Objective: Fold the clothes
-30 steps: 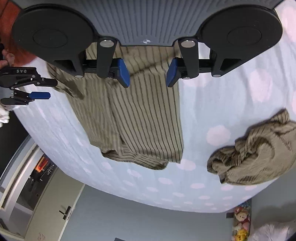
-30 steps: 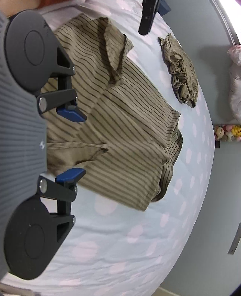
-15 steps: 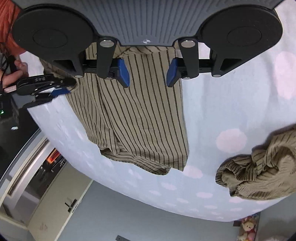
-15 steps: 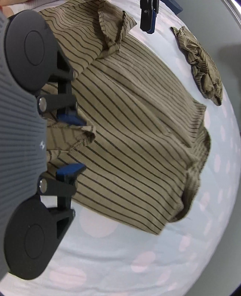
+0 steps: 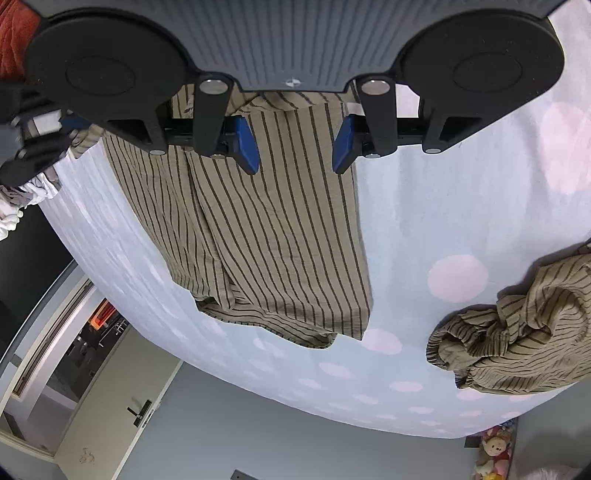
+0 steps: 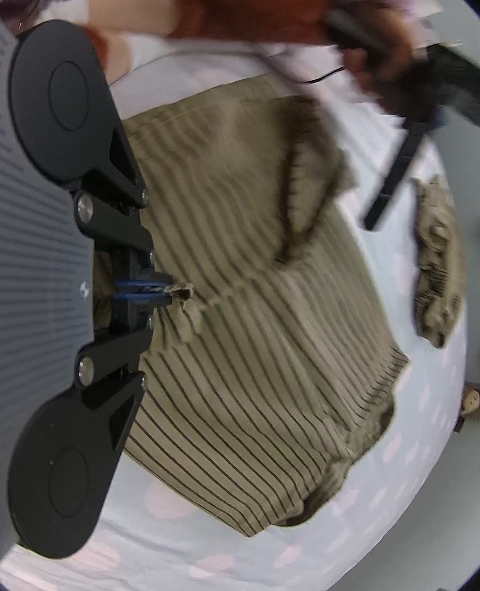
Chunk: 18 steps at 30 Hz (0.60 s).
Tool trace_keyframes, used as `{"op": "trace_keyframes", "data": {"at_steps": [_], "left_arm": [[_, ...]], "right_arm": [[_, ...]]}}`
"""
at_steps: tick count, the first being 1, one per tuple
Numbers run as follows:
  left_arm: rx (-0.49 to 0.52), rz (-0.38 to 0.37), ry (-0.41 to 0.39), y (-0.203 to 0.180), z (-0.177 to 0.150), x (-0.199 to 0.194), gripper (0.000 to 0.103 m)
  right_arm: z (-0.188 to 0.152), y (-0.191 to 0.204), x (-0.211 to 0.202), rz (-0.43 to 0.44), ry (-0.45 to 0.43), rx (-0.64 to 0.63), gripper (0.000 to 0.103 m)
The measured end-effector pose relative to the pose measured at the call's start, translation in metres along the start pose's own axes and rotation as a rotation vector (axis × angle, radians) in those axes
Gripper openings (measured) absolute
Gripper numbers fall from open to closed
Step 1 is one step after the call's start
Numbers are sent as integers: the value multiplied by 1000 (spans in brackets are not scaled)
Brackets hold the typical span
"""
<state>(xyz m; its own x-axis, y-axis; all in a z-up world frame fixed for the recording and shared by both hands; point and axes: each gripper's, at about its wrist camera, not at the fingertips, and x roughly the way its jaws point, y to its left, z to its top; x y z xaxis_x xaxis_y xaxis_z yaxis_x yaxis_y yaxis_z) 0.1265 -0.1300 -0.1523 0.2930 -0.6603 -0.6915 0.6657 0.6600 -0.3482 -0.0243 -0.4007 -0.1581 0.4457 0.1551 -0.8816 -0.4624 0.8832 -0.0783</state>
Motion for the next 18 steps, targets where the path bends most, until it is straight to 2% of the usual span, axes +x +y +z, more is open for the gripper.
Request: {"op": "trace_keyframes", "data": {"at_steps": [3,5,6,9,10,13,15,18], "left_arm": [[-9,10,13,2,-1,0,42],[-23,20,29,5,-2,2,42],[-33,28,38,7,-2,4,42],[-67,41,64,12,-4,5,44],[-75,41,70,13,-5,4,44],[-94,37,78,14,-7,0,46],[-118,31,76,17,-7,-1,46],[-178,19,84,24,-6,0,46]], "right_arm": [[-3,3,13,-26,49,-10,9],[-4,0,16,-8,58,7,19],[-4,-2,17,0,60,22,29],[-6,-11,15,30,37,88,34],[-7,-15,9,37,10,119,40],[-15,-36,-24,63,-130,264,61],[-28,-55,-47,91,-231,422,62],[-52,-89,-61,43,-284,702,62]]}}
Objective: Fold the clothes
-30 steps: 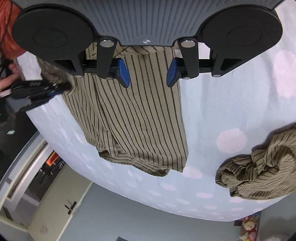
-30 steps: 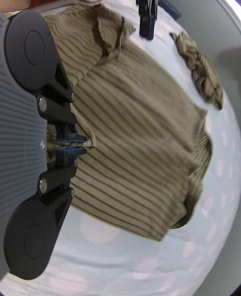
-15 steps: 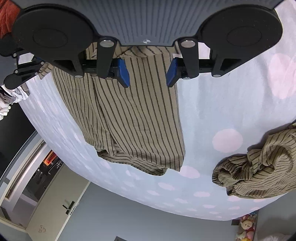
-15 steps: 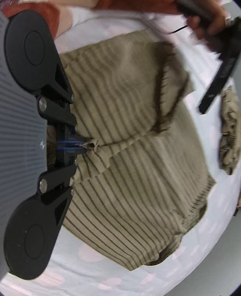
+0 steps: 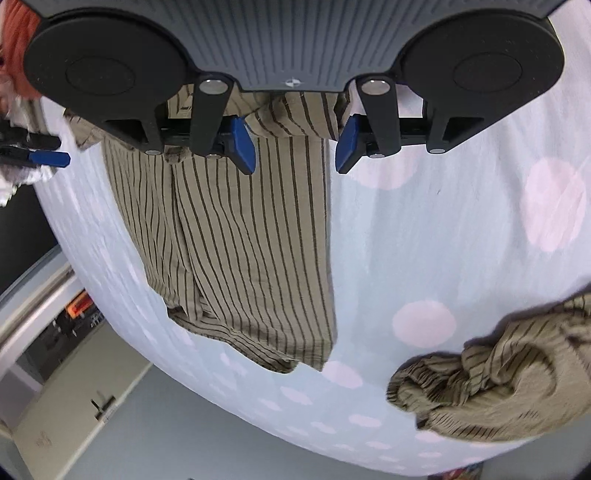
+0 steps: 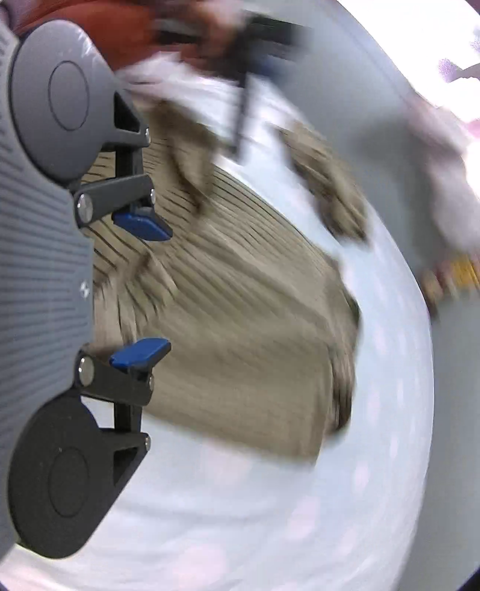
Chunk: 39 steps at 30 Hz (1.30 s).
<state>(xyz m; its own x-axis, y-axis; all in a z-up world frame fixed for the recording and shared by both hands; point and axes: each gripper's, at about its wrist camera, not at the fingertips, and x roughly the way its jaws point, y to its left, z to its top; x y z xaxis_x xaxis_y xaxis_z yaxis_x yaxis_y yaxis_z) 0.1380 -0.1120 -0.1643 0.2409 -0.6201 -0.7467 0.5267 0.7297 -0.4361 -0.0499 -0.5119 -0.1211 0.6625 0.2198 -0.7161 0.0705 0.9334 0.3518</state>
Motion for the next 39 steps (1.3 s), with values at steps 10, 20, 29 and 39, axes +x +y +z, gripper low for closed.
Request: {"op": "trace_keyframes", "data": {"at_steps": [10,20,29,39], "left_arm": [[-111,-24,19,12,-1,-5,43],[-34,11,87,-2,-4,5,31],[114,-27,-13,-26,-6,-13,0],[229,-84,-269,-46,-5,-48,0]], "right_arm": [[-17,-55,34,14,135,409,44],[-26,-57,37,92,190,395,30],[-29,-39,11,100,32,241,9],[-32,-28,-23,49,-210,160,6]]}}
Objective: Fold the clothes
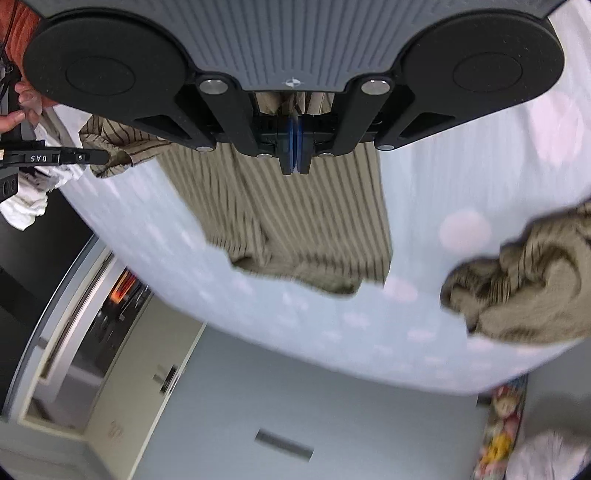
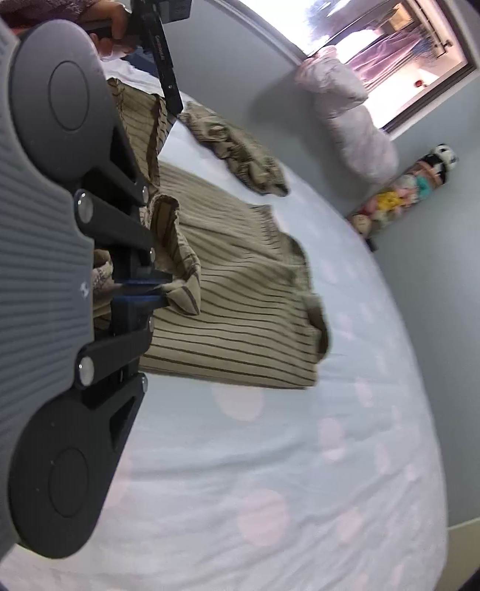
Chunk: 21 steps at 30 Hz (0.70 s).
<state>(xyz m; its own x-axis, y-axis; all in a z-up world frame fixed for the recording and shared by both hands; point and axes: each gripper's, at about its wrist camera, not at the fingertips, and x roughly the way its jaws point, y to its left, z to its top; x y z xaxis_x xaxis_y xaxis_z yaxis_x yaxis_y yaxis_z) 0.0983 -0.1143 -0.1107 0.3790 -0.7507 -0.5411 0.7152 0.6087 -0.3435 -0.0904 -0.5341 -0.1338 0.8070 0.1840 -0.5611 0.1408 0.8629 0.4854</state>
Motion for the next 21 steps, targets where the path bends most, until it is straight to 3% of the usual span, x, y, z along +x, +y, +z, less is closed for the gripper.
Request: {"op": "trace_keyframes", "data": {"at_steps": [3,6,14,17,18,19,21], "left_arm": [[23,2,-62,0,9,-1,0],[-4,-4,-65,8,19,11,0],[52,122,78,25,6,62,1],[69,154,108,25,1,67,4],[83,166,110,23,-1,66,7],[97,177,111,22,-2,64,16],[126,215,82,16,-3,56,23]], "right_arm": [[7,0,-7,-22,-57,-7,6],[22,5,-3,-54,-90,-70,6],[26,-10,63,-146,127,-37,7],[24,-18,64,-169,140,1,15],[23,-17,61,-173,123,-2,23],[23,-15,57,-177,103,-9,37],[21,-11,49,-185,64,-23,38]]}}
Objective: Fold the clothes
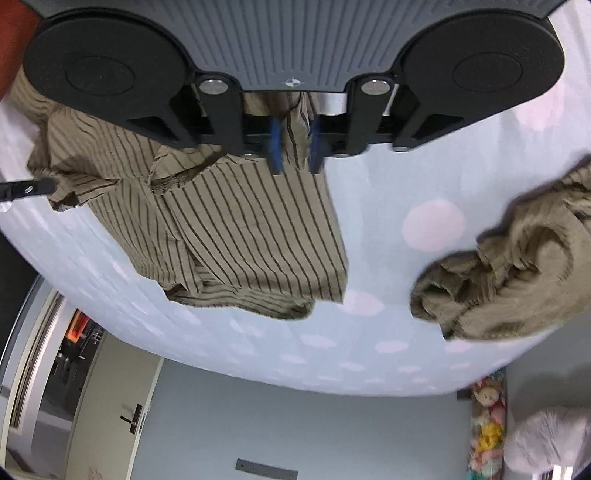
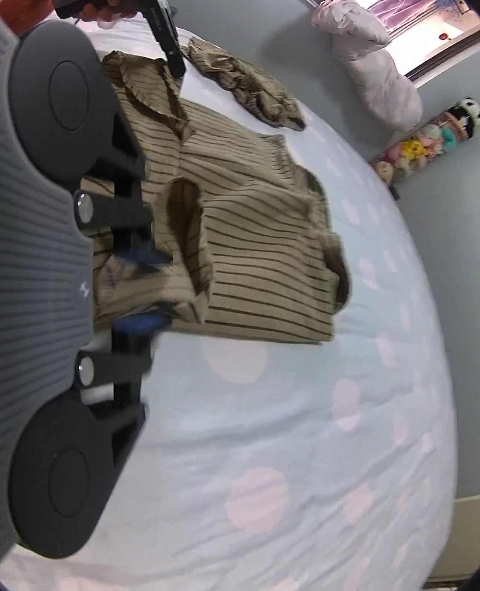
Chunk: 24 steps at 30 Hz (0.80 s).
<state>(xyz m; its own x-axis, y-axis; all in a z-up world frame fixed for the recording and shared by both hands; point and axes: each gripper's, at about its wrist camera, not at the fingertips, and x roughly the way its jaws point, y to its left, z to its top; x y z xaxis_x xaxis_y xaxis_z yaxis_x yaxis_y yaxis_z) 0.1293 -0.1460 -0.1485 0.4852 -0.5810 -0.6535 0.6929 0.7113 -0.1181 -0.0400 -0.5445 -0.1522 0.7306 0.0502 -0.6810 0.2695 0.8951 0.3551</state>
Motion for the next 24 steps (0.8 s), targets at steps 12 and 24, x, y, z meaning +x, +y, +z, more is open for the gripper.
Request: {"op": "trace_keyframes", "data": {"at_steps": [12,24], "left_arm": [[229,-154,6,-51,-10,-46,38],[624,-280,219,-118,-46,-22,38]], "right_arm": [[-22,41,-36,83,-21,-169,42],[-61,110,-9,79,207,-674,40]]}}
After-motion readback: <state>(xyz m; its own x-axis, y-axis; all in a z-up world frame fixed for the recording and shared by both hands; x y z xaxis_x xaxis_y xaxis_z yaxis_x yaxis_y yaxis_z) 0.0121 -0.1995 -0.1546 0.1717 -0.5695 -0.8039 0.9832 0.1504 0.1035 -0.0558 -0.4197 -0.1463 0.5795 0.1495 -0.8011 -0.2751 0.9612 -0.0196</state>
